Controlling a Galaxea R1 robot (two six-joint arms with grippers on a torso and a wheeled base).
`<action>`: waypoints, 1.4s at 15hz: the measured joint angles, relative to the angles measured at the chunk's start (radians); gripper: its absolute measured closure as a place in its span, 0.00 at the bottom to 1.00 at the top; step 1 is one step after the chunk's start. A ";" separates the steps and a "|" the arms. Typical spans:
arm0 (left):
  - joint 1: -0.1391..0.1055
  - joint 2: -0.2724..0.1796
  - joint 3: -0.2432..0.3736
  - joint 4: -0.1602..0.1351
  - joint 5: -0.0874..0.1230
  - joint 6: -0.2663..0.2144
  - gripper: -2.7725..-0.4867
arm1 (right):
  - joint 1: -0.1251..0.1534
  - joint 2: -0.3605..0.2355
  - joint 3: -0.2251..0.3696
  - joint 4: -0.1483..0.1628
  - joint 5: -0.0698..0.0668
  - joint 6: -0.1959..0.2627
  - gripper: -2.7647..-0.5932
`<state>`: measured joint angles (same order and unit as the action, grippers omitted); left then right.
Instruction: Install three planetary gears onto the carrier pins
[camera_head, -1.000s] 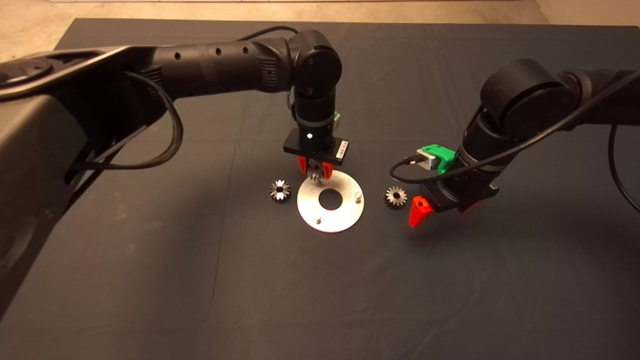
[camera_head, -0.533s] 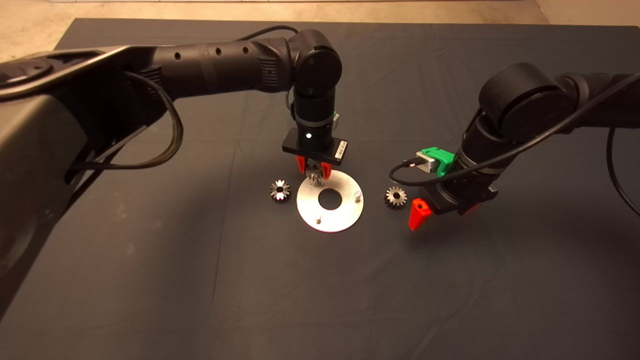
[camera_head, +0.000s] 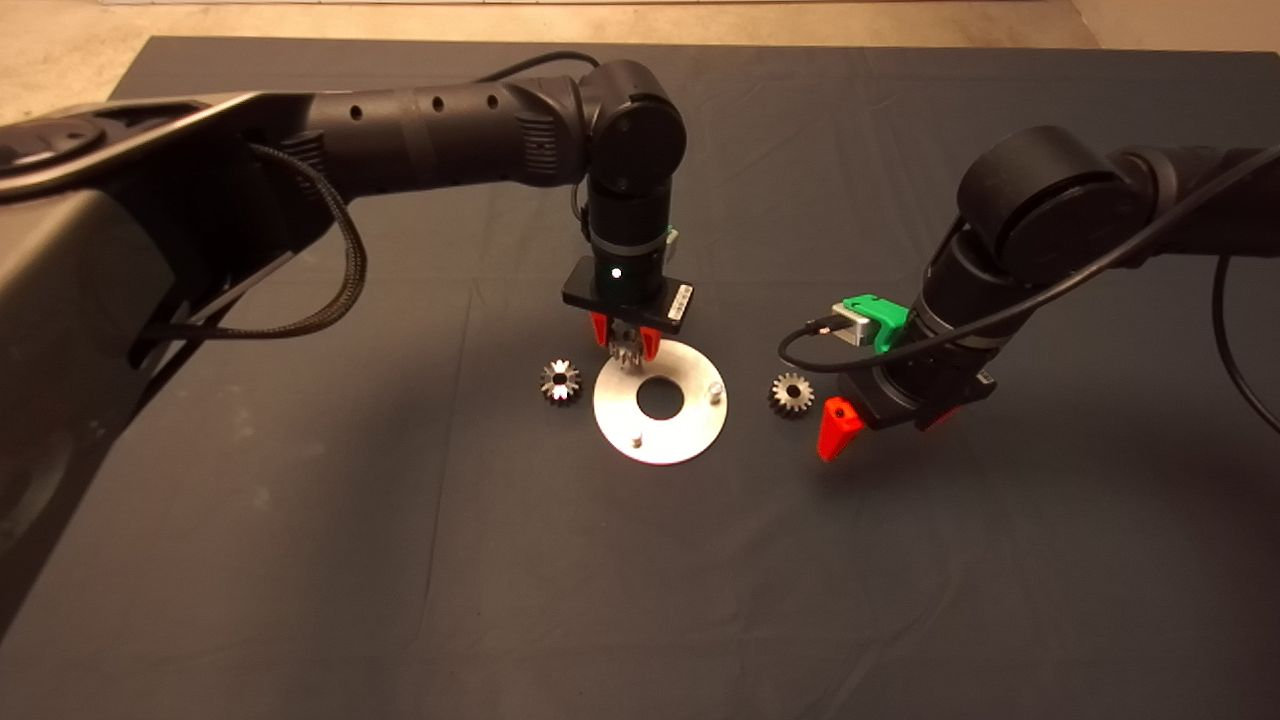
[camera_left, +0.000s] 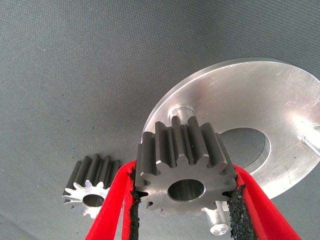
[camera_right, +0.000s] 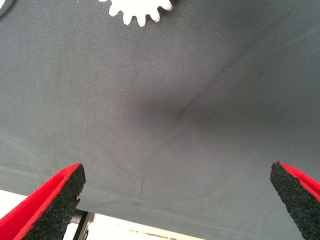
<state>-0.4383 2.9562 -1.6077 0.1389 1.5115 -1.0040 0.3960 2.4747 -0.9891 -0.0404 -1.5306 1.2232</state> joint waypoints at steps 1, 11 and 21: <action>0.000 0.000 0.000 0.000 -0.002 0.000 0.81 | 0.000 0.000 0.000 0.000 0.000 0.000 0.00; -0.022 0.000 0.002 0.001 -0.027 0.000 0.81 | 0.000 0.000 0.000 0.000 0.000 0.000 0.00; -0.021 0.000 0.018 0.004 -0.026 0.000 0.81 | 0.000 0.000 0.001 0.000 0.000 0.000 0.00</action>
<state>-0.4598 2.9562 -1.5894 0.1428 1.4851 -1.0045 0.3960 2.4743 -0.9885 -0.0404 -1.5306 1.2229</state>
